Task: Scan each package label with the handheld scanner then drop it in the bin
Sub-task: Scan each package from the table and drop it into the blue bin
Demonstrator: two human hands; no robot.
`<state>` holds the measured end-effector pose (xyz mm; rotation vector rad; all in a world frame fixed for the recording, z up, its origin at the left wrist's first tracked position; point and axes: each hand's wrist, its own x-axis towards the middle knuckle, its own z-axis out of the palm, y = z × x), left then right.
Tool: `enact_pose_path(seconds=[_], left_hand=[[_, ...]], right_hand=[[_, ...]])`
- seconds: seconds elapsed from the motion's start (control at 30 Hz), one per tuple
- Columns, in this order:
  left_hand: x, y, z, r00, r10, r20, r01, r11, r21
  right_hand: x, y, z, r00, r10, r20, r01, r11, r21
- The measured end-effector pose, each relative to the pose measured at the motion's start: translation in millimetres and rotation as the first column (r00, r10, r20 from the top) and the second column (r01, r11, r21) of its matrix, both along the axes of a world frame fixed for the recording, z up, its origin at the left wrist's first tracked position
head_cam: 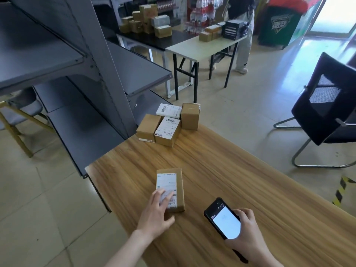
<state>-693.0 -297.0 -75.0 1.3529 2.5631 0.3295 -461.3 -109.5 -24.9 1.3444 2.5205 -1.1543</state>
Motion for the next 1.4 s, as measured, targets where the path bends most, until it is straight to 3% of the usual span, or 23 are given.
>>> enact_pose_path(seconds=[0.13, 0.27, 0.5, 0.63, 0.8, 1.03, 1.27, 1.4], left_hand=[[-2, 19, 15, 0.984, 0.161, 0.08, -0.173, 0.968, 0.182], [-26, 29, 19, 0.966, 0.195, 0.167, -0.192, 0.981, -0.034], [-7, 44, 34, 0.996, 0.09, -0.026, -0.093, 0.946, -0.311], [10, 57, 43, 0.989, -0.098, -0.108, 0.048, 0.92, -0.39], [-7, 59, 54, 0.962, -0.232, -0.145, 0.164, 0.913, -0.373], [-33, 70, 53, 0.924, -0.383, 0.014, 0.349, 0.826, -0.442], [-29, 78, 46, 0.905, -0.422, -0.06, 0.361, 0.834, -0.417], [-18, 81, 52, 0.857, -0.473, -0.205, 0.399, 0.861, -0.316]], right_hand=[[10, -6, 3, 1.0, 0.023, 0.003, -0.023, 1.0, 0.0], [20, -6, 8, 1.0, 0.021, -0.002, -0.021, 1.0, 0.022], [35, -9, 14, 1.0, -0.021, -0.009, 0.022, 0.999, 0.032], [38, -9, 18, 0.999, -0.034, -0.009, 0.034, 0.999, 0.023], [38, -8, 22, 0.999, -0.048, -0.002, 0.048, 0.999, 0.016], [39, -10, 25, 0.998, -0.045, 0.046, 0.043, 0.998, 0.036], [58, -14, 30, 0.987, 0.05, 0.15, -0.069, 0.99, 0.126], [76, -13, 41, 0.96, 0.127, 0.25, -0.196, 0.941, 0.277]])
